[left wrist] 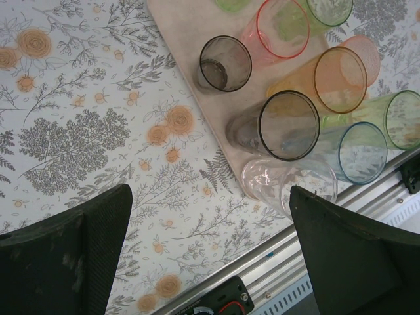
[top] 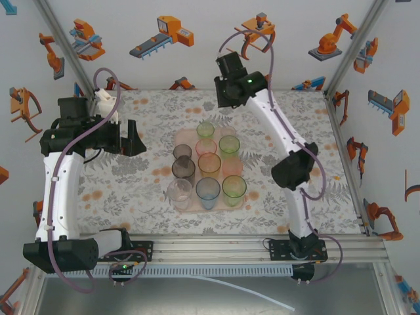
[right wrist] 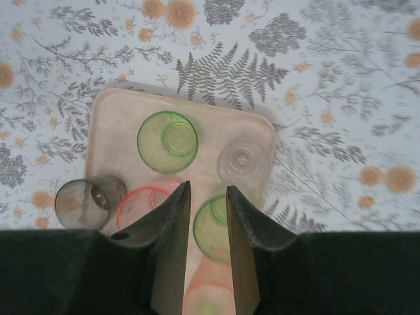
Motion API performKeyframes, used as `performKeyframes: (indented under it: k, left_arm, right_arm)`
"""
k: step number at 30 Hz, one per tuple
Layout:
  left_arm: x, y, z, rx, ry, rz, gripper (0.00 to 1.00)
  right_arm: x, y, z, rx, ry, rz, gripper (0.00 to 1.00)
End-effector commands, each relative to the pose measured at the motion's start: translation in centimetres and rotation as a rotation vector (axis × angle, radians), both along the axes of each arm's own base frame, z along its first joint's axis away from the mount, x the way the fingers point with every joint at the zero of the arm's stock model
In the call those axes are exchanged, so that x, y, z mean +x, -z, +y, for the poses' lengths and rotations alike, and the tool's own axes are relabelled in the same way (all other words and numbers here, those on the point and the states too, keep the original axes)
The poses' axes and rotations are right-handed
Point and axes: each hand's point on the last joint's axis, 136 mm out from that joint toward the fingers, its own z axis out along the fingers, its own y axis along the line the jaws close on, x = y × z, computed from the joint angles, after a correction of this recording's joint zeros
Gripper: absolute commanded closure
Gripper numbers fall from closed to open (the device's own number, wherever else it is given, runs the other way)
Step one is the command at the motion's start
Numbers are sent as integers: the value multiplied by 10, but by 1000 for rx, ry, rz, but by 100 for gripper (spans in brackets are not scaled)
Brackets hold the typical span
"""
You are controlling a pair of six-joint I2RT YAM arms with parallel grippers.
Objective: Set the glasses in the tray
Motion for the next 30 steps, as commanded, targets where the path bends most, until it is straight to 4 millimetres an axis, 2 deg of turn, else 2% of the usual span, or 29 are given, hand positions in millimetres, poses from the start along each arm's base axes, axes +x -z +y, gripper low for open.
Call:
performKeyframes:
  k: [1,4,8,13,18,24,26,30]
  left_arm:
    - [-4,-15,-1,-7,13,-31,3]
    - [-3,-17,-3,-10,18,-27,3]
    - [0,-18,-3,-3,24,-17,3]
    - [4,-18,-3,5,14,-4,3]
    - [7,-5,-3,-13,-4,37,3]
    - [11,9,7,-14,-70,68,3]
    - [14,13,13,-13,-111,74,3]
    - [25,17,33,-9,-227,74,3]
  right_arm:
    - [-29,-40,-40,-32,64,-64,71]
    - [-61,-40,-67,-50,105,-53,73]
    - [-104,-20,-105,-47,176,-13,75]
    - [-160,31,-147,-17,261,82,76]
    - [-202,79,-176,4,334,166,76]
    - [-230,112,-194,55,398,210,72]
    - [-233,116,-197,64,410,213,68]
    - [-231,111,-201,73,420,189,59]
